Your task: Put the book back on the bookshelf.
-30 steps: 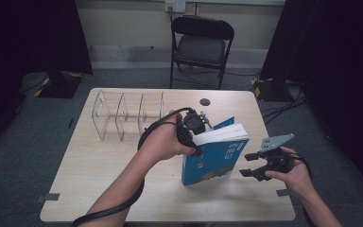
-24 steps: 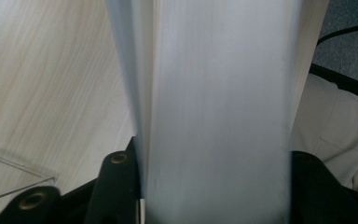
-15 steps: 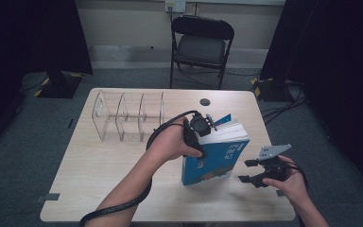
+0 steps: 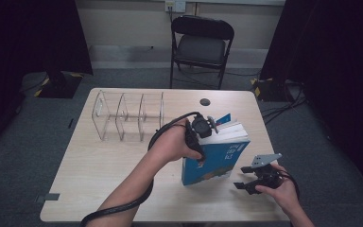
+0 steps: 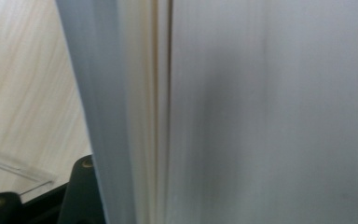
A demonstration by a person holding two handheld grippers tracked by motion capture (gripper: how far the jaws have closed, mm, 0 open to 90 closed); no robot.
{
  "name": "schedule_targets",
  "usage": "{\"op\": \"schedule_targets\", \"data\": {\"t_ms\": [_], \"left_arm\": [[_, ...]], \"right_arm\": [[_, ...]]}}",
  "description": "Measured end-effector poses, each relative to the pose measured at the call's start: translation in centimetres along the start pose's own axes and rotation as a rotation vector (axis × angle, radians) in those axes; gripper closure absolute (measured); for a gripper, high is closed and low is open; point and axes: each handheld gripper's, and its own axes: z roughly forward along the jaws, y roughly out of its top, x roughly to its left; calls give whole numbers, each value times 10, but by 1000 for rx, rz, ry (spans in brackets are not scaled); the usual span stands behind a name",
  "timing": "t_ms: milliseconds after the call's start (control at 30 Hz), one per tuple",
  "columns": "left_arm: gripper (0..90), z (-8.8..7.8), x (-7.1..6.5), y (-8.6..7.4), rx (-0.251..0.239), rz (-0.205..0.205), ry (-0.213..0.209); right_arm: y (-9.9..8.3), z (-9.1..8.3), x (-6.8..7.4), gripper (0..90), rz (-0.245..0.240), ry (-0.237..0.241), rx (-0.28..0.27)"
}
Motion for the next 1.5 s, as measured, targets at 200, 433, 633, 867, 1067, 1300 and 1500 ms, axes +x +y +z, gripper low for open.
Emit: {"op": "schedule_targets", "data": {"t_ms": [200, 433, 633, 867, 1067, 1300, 1500], "left_arm": [[438, 0, -2, 1, 26, 16, 0], [527, 0, -5, 1, 24, 16, 16], [547, 0, -7, 0, 13, 55, 20], [604, -1, -10, -2, 8, 41, 14], [604, -1, -12, -2, 1, 36, 12], [604, -1, -10, -2, -5, 41, 17], [581, -2, -9, -1, -33, 48, 23]], "right_arm": [[-9, 10, 2, 244, 1, -27, -2], [-13, 14, 9, 177, -7, -82, -33], [-15, 17, 10, 132, -5, -103, -54], [-18, 18, 10, 129, 1, -105, -84], [-18, 18, 10, 129, 1, -106, -83], [-18, 18, 10, 129, 1, -105, -84], [-18, 18, 10, 129, 0, -104, -84]]}}
